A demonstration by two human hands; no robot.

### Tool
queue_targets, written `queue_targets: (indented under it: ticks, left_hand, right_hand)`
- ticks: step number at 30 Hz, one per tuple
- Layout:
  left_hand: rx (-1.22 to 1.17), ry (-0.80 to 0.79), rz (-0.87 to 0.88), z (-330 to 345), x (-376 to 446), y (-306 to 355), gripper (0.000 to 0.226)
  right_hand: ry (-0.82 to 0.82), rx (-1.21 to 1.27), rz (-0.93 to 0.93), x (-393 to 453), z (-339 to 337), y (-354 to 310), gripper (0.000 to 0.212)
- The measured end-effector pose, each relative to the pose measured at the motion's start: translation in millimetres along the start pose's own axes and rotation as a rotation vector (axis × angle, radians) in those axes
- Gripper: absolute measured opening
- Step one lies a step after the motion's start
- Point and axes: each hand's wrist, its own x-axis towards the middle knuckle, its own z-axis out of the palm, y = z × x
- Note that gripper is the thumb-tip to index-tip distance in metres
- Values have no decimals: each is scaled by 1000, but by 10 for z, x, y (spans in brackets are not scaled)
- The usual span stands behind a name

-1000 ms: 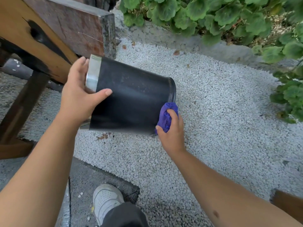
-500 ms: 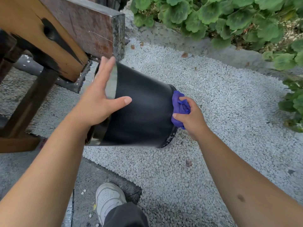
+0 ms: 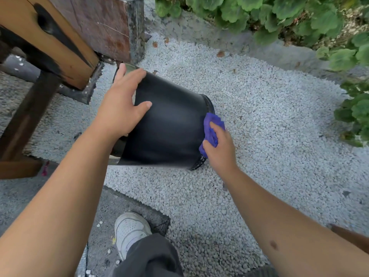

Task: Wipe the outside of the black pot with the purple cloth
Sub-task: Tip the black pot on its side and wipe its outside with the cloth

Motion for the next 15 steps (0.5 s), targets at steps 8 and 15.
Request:
queue_targets:
  ticks: [8,15]
  left_hand:
    - [-150,292,-66,65,-76,-30,51]
    - [-213,99,-127,124,-937,-262,77]
  right_hand:
    - [8,75,54,-583,387,257,58]
    - [-18,134,80,-443,293,274,60]
